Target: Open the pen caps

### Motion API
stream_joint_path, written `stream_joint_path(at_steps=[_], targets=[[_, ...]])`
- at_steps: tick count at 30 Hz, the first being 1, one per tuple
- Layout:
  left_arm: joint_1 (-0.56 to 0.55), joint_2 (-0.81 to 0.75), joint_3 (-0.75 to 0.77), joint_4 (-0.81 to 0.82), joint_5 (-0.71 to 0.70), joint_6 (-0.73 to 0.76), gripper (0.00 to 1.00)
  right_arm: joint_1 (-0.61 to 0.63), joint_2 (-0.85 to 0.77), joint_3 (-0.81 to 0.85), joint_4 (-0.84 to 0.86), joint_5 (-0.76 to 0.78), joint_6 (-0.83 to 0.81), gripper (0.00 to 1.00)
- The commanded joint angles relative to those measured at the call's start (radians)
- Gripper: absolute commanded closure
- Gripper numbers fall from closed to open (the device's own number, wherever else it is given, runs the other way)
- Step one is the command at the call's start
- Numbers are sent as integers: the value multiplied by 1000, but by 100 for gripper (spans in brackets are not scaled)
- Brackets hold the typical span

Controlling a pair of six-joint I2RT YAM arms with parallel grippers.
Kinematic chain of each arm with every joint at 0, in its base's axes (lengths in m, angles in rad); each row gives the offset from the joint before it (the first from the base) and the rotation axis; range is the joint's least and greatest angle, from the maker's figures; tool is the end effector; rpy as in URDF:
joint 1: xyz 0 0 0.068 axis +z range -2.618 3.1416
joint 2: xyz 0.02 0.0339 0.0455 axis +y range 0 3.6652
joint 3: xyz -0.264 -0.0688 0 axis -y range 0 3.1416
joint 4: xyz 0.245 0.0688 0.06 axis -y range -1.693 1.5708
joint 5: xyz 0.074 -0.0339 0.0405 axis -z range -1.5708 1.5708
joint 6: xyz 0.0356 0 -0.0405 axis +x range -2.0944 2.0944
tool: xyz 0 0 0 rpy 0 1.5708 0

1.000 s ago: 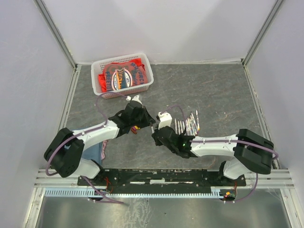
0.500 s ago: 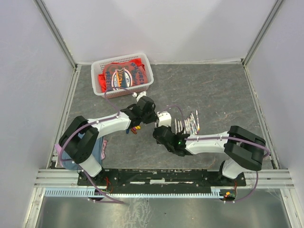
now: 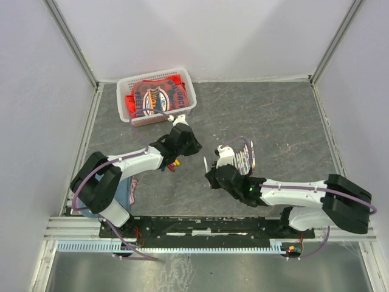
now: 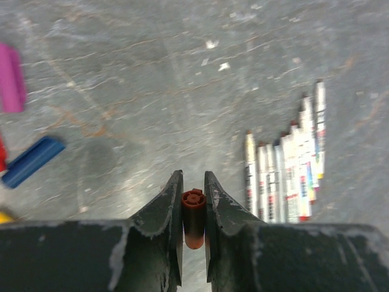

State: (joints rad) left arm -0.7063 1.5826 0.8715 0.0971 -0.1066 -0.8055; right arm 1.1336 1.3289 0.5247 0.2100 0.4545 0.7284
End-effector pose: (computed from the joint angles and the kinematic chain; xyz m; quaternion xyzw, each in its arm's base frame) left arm 0.2591 -0.2160 0.2000 -0.0684 0.8842 -0.2809 0.3669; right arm 0.1233 0.2269 0.1756 -0.0696 0.8641 0.2479 0.4325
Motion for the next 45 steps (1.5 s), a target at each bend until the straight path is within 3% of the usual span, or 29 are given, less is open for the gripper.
stream_joint_path(at_steps=[1,4,13,18,28,45], targets=[[-7,-18,66,-182,-100,124,97,-21,-106,73,-163,105,-1,99],[-25,15,95,-274,-160,150,97,-62,-125,108,-267,131,12,99],[-61,83,122,-336,-206,172,92,-174,-56,177,-386,110,27,94],[-75,119,146,-366,-238,176,89,-198,9,197,-391,105,18,94],[-85,142,150,-379,-266,162,69,-224,82,207,-390,106,6,93],[-92,128,149,-384,-290,154,65,-251,170,226,-373,110,-12,83]])
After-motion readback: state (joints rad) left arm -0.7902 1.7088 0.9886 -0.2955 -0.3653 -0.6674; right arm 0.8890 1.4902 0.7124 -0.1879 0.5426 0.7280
